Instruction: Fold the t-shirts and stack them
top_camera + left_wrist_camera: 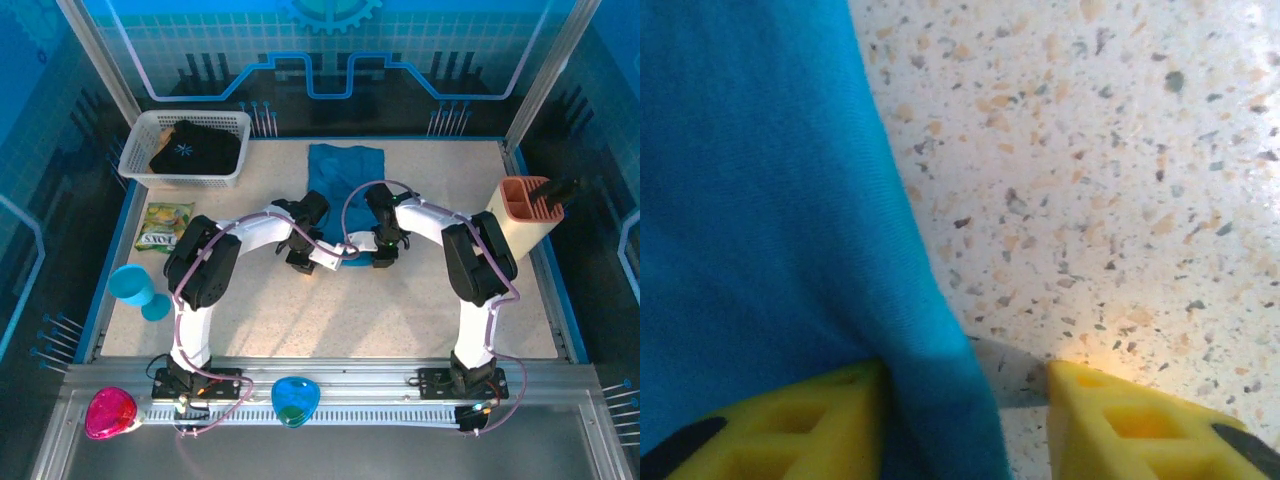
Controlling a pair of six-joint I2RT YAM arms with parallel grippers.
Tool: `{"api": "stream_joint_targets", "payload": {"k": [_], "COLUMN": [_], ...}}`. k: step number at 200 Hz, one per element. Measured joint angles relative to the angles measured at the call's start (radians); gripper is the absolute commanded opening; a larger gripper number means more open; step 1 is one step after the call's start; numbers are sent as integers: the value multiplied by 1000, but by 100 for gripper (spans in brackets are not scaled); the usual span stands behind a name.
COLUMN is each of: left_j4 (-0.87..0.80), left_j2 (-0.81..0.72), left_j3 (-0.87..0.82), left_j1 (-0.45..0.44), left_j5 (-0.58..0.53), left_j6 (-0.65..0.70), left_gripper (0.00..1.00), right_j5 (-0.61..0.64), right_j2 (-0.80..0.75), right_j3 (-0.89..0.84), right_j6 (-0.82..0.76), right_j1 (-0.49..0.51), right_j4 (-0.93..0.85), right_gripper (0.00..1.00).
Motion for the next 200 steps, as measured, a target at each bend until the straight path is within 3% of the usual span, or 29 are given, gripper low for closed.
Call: {"api": "stream_joint_targets", "payload": {"k": [32,58,120,200], "left_j4": [42,145,306,364], "left_j2": [13,9,-116,-416], "left_j3": [16,-4,-198,-430], "left_j1": [0,1,-13,-144], "left_j5": [-16,-36,-56,-122], "left_j6": [6,8,-66,-232], "left_gripper": [0,0,0,0], "right_j5": [-3,-7,-7,26], "right_j2": [-1,-32,-175,-568], "right_j3": [-5,-48,-232,-443], "right_j6": [0,21,40,164], "right_j1": [-2,-10,0,112], "right_j4": [17,70,218,212], "right_gripper": [19,0,0,0]}}
